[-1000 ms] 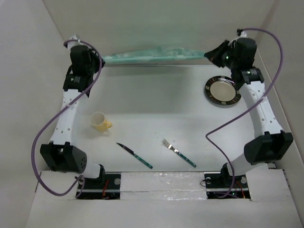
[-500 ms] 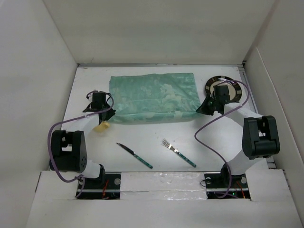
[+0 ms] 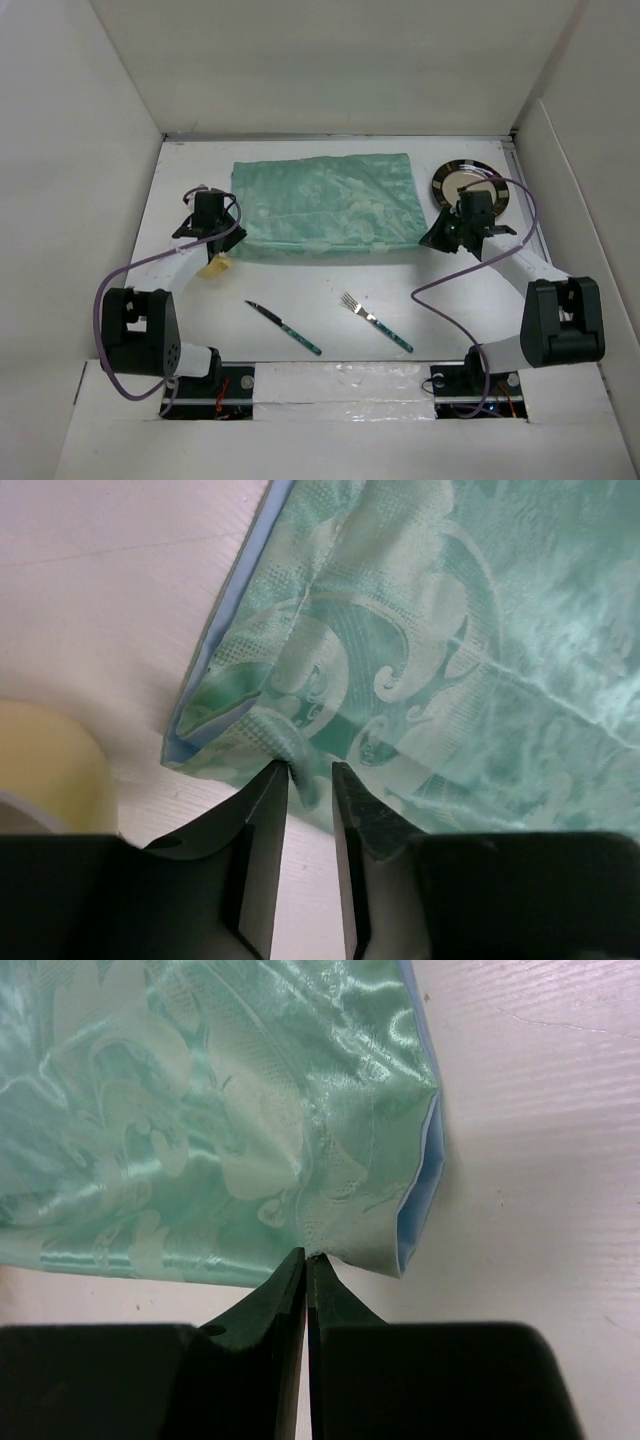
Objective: Set the dinner table for one person
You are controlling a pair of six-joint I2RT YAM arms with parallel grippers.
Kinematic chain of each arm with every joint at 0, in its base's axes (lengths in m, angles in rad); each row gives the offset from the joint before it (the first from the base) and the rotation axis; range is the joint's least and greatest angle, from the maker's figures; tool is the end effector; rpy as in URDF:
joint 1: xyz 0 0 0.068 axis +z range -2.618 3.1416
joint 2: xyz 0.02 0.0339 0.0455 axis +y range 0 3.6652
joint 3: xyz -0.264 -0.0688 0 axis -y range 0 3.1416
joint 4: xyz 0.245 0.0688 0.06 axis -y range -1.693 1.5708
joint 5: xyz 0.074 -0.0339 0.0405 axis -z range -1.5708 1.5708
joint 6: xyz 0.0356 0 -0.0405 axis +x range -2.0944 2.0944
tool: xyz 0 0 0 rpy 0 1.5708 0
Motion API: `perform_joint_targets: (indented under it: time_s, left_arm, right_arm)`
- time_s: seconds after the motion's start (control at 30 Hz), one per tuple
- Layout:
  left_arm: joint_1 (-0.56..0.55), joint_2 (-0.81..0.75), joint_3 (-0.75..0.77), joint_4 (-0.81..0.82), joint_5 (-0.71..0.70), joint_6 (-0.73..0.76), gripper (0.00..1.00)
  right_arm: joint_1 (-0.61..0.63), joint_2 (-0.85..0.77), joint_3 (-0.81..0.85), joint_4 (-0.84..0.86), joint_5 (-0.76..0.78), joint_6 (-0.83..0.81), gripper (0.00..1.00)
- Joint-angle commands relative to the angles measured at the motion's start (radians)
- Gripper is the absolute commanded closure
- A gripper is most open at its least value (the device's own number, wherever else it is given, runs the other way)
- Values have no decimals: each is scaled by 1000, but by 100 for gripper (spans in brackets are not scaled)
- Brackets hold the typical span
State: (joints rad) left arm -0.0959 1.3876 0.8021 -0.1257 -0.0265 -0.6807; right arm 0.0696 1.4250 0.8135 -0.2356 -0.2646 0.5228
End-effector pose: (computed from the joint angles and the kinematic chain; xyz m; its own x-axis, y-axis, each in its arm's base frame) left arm 0.2910 -0.0270 0.2162 -0.5526 -0.5789 -0.5996 -0.3500 0.8141 -0.4633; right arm 0.2871 0.0293 0.2020 -0.7675 0.4296 -0.4759 0.1654 0.8498 0.5004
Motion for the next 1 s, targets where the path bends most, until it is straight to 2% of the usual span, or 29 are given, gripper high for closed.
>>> perform_joint_targets:
  time_s: [0.0, 0.03, 0.1, 0.13, 0.23, 0.37, 0.4, 0.43, 0.47, 0.5, 0.57, 0.63, 0.73, 0.77, 0.87, 0.9, 0.97]
  left_arm:
    - [-5, -88, 45, -49, 5, 20, 77]
    - [-5, -100, 48, -57, 2, 20, 74]
    - [-5, -143, 60, -81, -4, 23, 67]
    - [-5, -159, 66, -94, -4, 21, 67]
    - [-5, -214, 94, -104, -16, 29, 66]
    - [-5, -229, 176, -132, -13, 59, 65]
    - [-5, -231, 193, -135, 11, 70, 66]
    - [-5, -233, 209, -132, 20, 95, 67]
    - [-5, -234, 242, -132, 63, 107, 70]
    - [-5, -242, 262, -127, 109, 118, 76]
    - [-5, -251, 328, -103, 164, 142, 84]
    - [-5, -263, 382, -80, 247, 147, 100]
    - [-5, -309, 512, -33, 403, 155, 100]
    - [-5, -309, 513, -32, 404, 155, 100]
    - [-5, -352, 562, -49, 438, 194, 100]
    - [-14, -366, 566, -72, 430, 211, 100]
    - [-47, -393, 574, -116, 351, 254, 99]
  right_arm:
    - [-11, -64, -8, -30, 13, -27, 87]
    - [-11, -73, -8, -40, 19, -27, 79]
    - [-11, -101, -7, -79, 25, -35, 72]
    - [-11, -112, -5, -94, 31, -37, 67]
    - [-11, -158, 10, -162, 45, -46, 61]
    - [-11, -236, 16, -220, 64, -29, 59]
    - [-11, -250, 19, -222, 71, -20, 60]
    - [-11, -280, 19, -219, 100, -8, 77]
    - [-20, -293, 18, -197, 117, 26, 87]
    - [-30, -305, 16, -173, 125, 42, 98]
    - [-62, -320, 18, -108, 110, 100, 100]
    - [-115, -308, 30, -59, 104, 144, 100]
    - [-213, -205, 70, 22, 120, 311, 100]
    - [-238, -204, 70, 22, 120, 312, 100]
    - [-321, -131, 59, 103, 111, 422, 76]
    - [-368, -108, 58, 120, 122, 439, 58]
    - [-402, -25, 82, 133, 140, 468, 47]
